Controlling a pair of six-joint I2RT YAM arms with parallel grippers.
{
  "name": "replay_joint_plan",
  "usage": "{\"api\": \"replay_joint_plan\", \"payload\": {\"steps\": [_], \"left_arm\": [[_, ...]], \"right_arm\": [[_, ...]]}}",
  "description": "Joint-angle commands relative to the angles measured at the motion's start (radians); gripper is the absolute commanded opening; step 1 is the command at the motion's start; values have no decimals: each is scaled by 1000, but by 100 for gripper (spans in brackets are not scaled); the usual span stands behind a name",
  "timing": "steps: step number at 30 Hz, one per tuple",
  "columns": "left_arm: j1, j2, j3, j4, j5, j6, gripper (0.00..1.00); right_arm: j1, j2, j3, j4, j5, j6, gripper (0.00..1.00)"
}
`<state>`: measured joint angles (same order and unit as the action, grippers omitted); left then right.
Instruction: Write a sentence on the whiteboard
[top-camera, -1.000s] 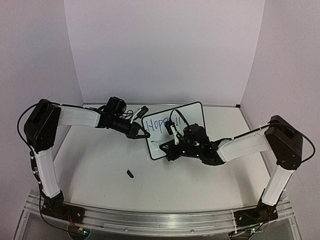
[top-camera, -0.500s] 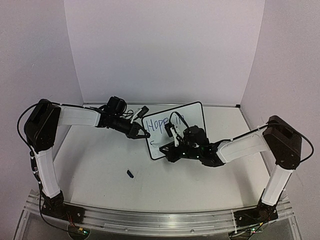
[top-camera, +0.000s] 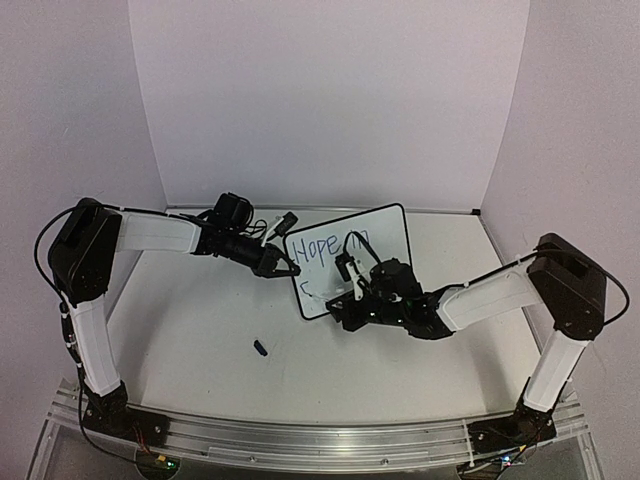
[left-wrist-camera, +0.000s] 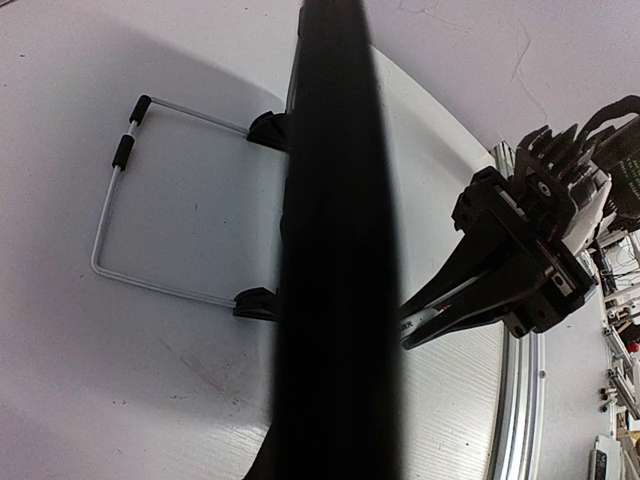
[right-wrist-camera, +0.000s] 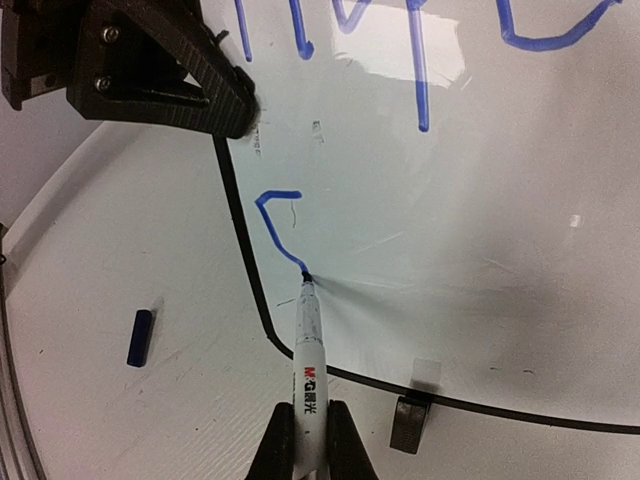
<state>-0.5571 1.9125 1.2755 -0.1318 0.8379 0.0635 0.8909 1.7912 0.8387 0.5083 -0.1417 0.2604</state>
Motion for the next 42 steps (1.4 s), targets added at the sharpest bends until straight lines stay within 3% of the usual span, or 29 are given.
{"api": "replay_joint_plan", "payload": {"steps": [1,21,28,42], "left_arm": [[-18,5,24,-43,12,11,0],[-18,8,24,-45,12,12,0],[-19,9,25,-45,12,12,0],[-19,8,25,-45,12,12,0]], "right_arm": [[-3,-22,-17,0,31,13,0],[11,8,44,22,-102,5,0],[10,-98,6,14,0,5,0],[-19,-50,45,-24,24,-10,0]]}}
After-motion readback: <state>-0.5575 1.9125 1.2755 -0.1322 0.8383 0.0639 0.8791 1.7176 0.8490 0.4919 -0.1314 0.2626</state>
